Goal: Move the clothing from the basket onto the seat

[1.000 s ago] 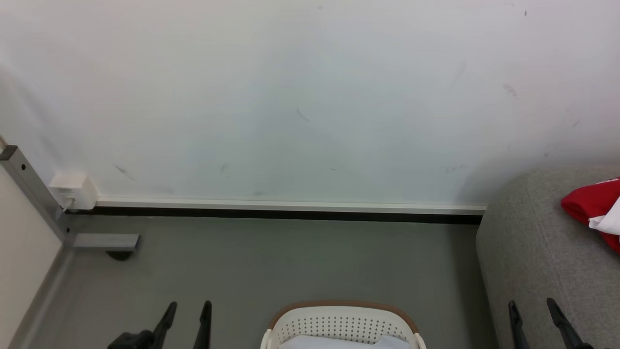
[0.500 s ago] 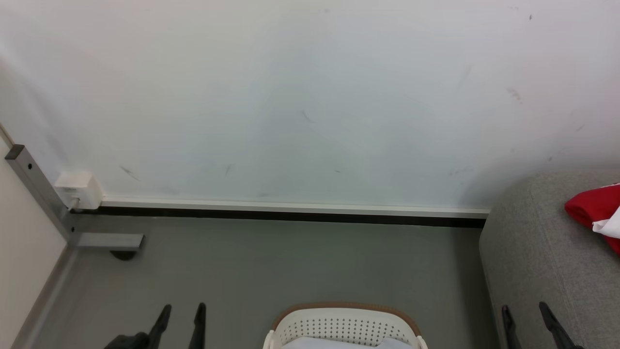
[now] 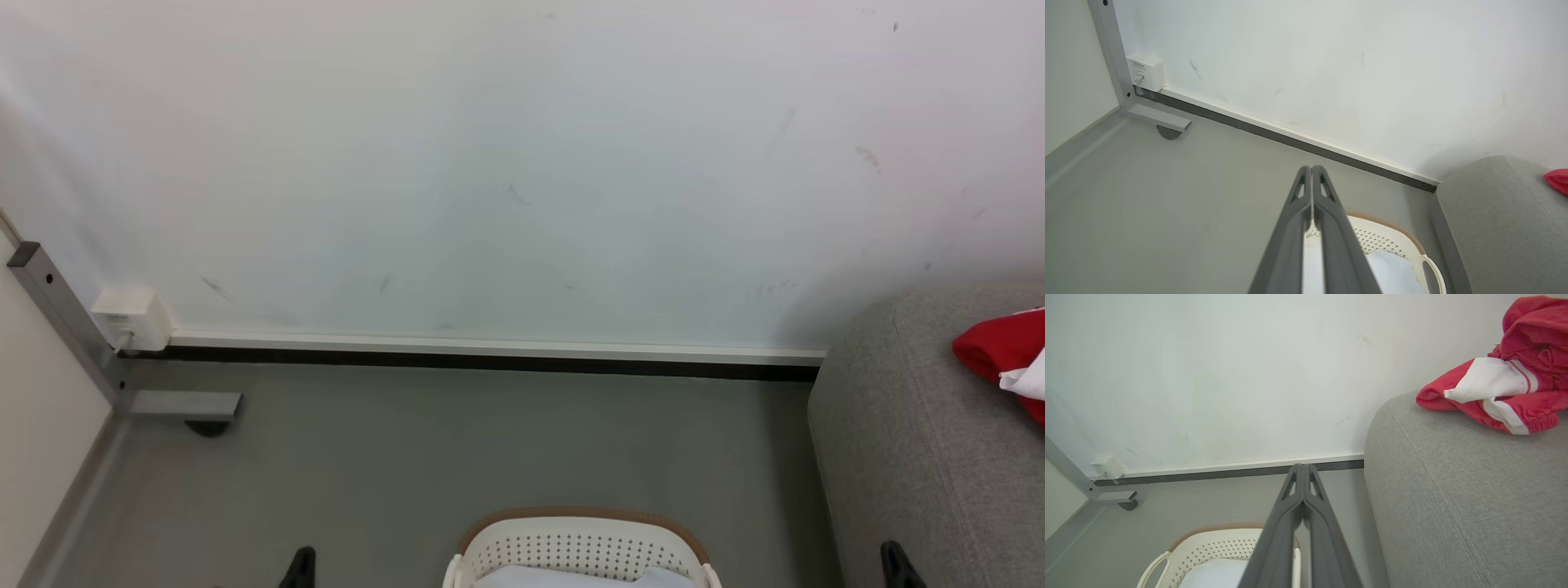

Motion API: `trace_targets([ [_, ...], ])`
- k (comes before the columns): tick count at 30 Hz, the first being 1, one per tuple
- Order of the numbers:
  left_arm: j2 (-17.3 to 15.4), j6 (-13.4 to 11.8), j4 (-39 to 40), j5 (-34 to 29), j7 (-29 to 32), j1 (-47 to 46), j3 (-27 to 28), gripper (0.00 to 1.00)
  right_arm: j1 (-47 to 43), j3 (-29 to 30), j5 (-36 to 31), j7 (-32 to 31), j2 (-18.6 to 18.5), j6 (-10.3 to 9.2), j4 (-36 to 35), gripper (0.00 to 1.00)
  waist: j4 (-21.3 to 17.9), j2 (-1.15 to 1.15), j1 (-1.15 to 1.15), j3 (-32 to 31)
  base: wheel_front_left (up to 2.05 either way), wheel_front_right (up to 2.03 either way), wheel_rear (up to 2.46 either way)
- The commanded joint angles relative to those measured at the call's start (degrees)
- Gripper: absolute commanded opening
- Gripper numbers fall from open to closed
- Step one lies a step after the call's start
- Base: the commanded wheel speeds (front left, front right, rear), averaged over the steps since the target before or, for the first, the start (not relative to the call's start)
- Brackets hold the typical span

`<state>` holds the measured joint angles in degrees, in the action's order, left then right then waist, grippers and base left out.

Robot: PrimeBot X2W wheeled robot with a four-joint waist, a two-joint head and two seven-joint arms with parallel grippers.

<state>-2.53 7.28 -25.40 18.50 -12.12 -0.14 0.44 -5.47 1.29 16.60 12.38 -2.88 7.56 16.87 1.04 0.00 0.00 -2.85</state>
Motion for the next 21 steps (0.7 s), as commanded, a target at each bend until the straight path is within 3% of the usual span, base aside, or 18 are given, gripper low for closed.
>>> trace_targets([
  [1, -0.3, 0.0, 1.3, 2.1, 0.3, -1.5, 0.4, 0.00, 1.7, 0.4, 2.1, -0.3, -0.2, -0.01, -1.0, 0.00, 0.0, 0.00, 0.00, 0.0, 0.00, 0.00, 0.00],
  [21, -0.3, 0.1, 4.2, 21.2, 5.0, -2.7, 1.8, 0.00, 4.4, 1.6, 21.6, -5.1, -0.2, -0.03, -1.7, 0.00, -0.2, 0.00, 0.00, 0.5, 0.00, 0.00, 0.00],
])
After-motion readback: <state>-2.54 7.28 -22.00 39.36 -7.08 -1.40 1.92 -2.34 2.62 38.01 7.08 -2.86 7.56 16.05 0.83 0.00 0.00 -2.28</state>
